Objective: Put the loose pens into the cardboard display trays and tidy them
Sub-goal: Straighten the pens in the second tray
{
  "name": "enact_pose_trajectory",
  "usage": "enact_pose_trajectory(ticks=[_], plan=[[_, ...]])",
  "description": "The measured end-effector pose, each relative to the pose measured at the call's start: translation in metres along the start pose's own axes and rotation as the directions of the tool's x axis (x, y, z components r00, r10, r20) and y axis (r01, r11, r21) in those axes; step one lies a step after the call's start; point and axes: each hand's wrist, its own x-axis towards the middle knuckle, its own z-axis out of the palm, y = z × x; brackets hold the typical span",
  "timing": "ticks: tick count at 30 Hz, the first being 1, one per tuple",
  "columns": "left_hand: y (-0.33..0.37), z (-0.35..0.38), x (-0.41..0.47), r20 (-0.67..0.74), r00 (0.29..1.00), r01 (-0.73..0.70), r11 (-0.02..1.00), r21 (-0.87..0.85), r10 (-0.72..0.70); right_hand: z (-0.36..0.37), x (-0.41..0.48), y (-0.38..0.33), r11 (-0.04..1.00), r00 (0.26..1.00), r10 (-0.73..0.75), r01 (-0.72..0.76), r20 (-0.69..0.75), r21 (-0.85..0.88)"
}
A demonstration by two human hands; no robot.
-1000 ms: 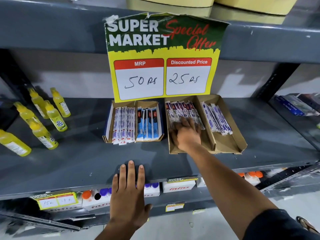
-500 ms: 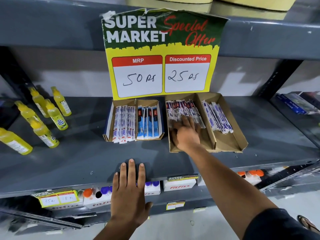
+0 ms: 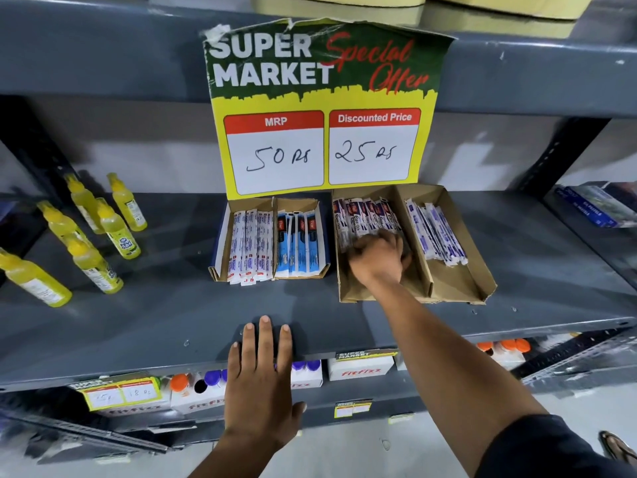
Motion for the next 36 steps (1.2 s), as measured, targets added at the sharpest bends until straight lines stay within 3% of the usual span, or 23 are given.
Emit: enact_pose_trajectory(ticks=[4,9,13,16,19,25,29,33,36], plan=[[0.0,0.001,0.001,0.002,1.0,-0.006,1.0,-0.003,0.006,-0.002,-0.006,0.002,0.981,0.988,0.041,-0.011,-0.148,0.196],[-0.002,0.001,0.001,-0.009,1.0,-0.024,1.0,-0.001,0.024,-0.005,-0.011,-0.001,0.931,0.969,0.093,-0.003,-0.23,0.365],[-0.003,0.004,0.001,0.0,1.0,-0.03,1.0,0.004,0.03,-0.01,-0.017,0.0,0.93,0.931,0.03,0.108,-0.363,0.352],[-0.003,0.002,0.001,0.004,0.999,-0.032,0.999,0.008,0.032,-0.011,-0.017,0.004,0.95,0.879,-0.191,0.277,-0.436,0.141],[-0.002,0.001,0.0,-0.002,1.0,-0.028,1.0,0.009,0.028,-0.005,-0.018,0.009,0.902,0.827,-0.432,0.397,-0.359,-0.17],[0.0,-0.001,-0.001,-0.008,1.0,-0.017,1.0,0.009,0.017,-0.002,-0.017,0.01,0.756,0.794,-0.581,0.448,-0.176,-0.477],[0.0,0.0,-0.001,0.0,1.0,-0.01,1.0,0.015,0.01,-0.003,-0.019,0.007,0.816,0.88,-0.467,0.394,-0.081,-0.423],[-0.001,0.002,0.0,-0.003,1.0,0.008,1.0,0.02,-0.008,-0.007,-0.021,-0.003,0.885,0.906,-0.416,0.384,-0.077,-0.263],[0.0,0.002,-0.001,0.015,1.0,0.026,0.999,0.035,-0.026,-0.006,-0.018,-0.006,0.915,0.938,-0.347,0.343,0.02,-0.213]])
